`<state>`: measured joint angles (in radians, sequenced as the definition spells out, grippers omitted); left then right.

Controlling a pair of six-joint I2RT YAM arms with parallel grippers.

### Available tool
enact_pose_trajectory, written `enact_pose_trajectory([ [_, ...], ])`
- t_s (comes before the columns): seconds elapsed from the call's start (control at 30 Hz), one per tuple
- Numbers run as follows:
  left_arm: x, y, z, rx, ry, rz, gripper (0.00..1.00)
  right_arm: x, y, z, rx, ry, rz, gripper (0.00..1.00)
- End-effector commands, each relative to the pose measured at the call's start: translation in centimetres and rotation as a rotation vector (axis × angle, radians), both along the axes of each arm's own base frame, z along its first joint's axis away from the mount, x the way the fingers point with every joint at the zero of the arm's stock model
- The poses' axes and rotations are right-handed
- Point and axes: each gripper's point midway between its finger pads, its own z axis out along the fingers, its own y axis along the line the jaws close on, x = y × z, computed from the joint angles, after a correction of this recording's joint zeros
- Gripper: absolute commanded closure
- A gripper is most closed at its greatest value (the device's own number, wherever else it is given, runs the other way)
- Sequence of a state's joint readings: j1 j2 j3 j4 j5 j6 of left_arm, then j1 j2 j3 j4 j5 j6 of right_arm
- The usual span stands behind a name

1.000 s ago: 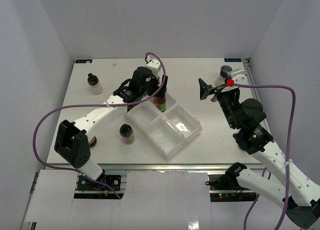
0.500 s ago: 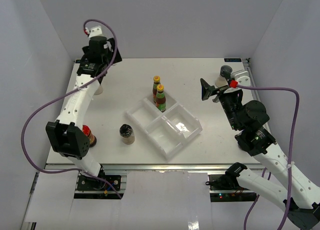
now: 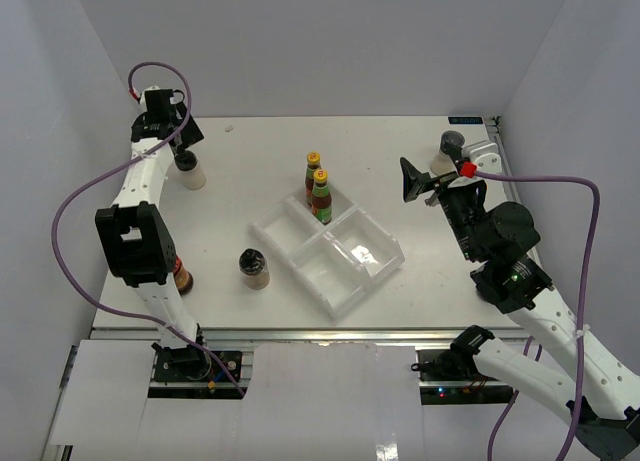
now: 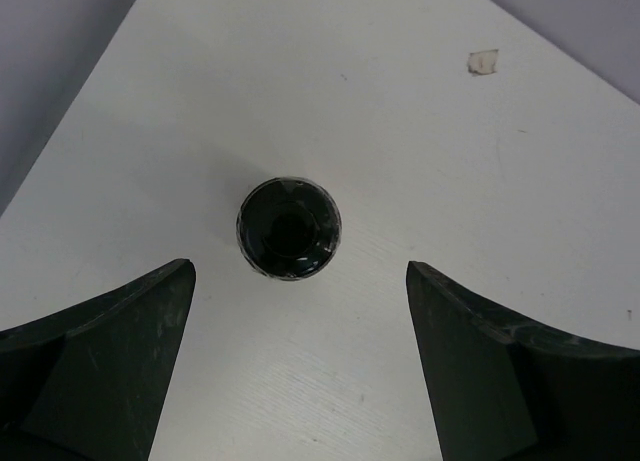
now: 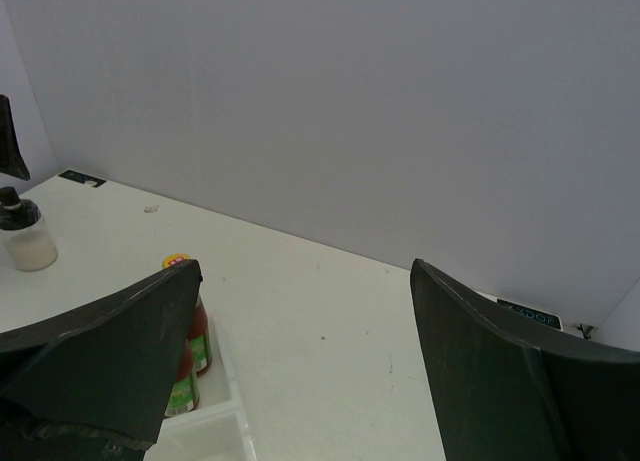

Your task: Organize the condiment bottles

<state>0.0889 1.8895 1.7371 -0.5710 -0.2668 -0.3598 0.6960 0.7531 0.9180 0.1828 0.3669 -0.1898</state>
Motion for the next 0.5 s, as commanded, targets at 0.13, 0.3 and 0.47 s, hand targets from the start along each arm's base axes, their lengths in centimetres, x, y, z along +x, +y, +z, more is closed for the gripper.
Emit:
enact_pose_trajectory([
  [0.13, 1.2, 0.4, -3.0, -0.052, 0.043, -0.018, 0.04, -0.2, -0.5, 1.3, 0.028, -0.056, -0.015, 0.08],
  [0.3, 1.1, 0.3, -4.9, -0.057, 0.081, -0.024, 0.05, 0.0, -0.2, 1.0, 0.022, -0.051, -0.009, 0.09],
  [0.47, 1.1, 0.8, -6.9, -0.054, 0.124, -0.007, 0.05, 0.1, -0.2, 0.7, 0.02, -0.048, -0.014, 0.08],
])
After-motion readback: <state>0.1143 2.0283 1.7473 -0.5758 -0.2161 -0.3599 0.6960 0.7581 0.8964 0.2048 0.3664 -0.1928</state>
